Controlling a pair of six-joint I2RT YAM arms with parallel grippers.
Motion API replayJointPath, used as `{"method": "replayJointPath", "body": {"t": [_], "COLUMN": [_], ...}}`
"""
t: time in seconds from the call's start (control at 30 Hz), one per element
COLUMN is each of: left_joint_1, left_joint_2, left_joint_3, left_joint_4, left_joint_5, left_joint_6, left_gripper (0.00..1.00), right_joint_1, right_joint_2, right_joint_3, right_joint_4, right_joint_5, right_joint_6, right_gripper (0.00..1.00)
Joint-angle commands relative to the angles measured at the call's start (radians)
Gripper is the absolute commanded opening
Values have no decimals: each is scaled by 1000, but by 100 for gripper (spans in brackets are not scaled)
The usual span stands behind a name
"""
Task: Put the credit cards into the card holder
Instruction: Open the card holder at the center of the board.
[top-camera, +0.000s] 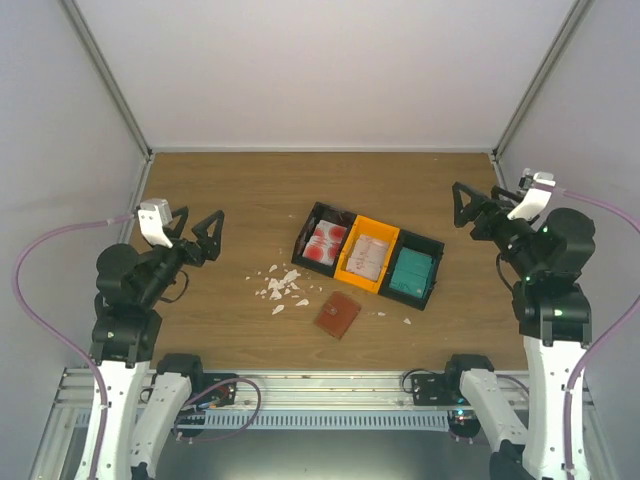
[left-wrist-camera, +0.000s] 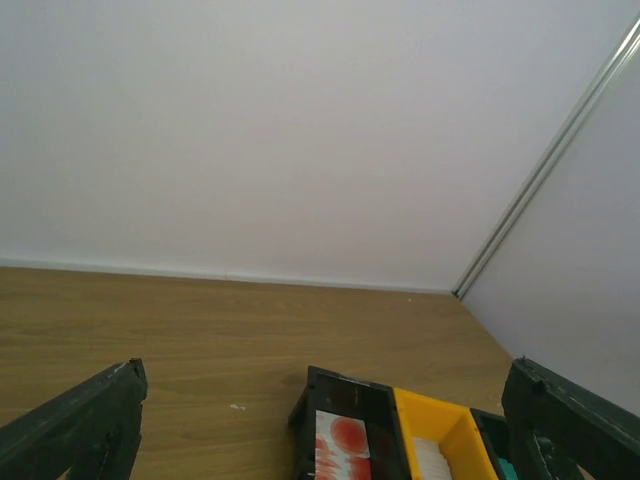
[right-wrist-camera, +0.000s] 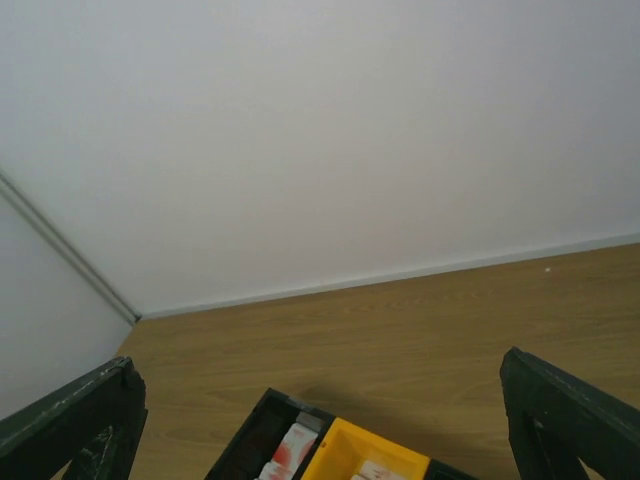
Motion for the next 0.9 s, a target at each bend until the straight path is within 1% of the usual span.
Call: {"method": "replayJointPath", "body": {"t": [0.0, 0.07, 0.2, 0.3, 0.43, 0.53, 0.6, 0.67, 0.8, 0.87], "left_joint_1": [12, 13, 17, 19, 19, 1, -38, -100, -280, -357], "left_joint_2": [-16, -9, 28, 54, 113, 189, 234, 265, 316, 359], "left_joint_3": [-35, -48, -83, -129, -222, -247, -263, -289, -361, -400], "left_joint_4": [72, 71, 82, 133, 260, 251, 230, 224, 248, 287], "left_joint_5": [-13, 1, 22, 72, 230, 277, 282, 264, 202, 202], "left_joint_6": [-57, -86, -135, -169, -207, -211, -211, -223, -284, -322], "left_gripper": [97, 98, 99, 99, 99, 99, 99, 99, 99, 96], "right_joint_1": [5, 6, 32, 148, 355, 507, 610, 724, 932, 990], "right_joint_2": [1, 6, 16, 37, 101, 168, 204, 237, 297, 335], "right_joint_3": [-28, -58, -162, -230, -284, -317, -342, -367, -436, -472], "right_joint_4": [56, 91, 210, 249, 247, 217, 197, 171, 131, 104], "right_joint_5": [-122, -166, -246, -199, -92, -14, 44, 107, 202, 231], "right_joint_6": [0, 19, 82, 96, 92, 107, 139, 195, 358, 422], "right_gripper": [98, 98, 93, 91, 90, 88, 84, 80, 72, 70]}}
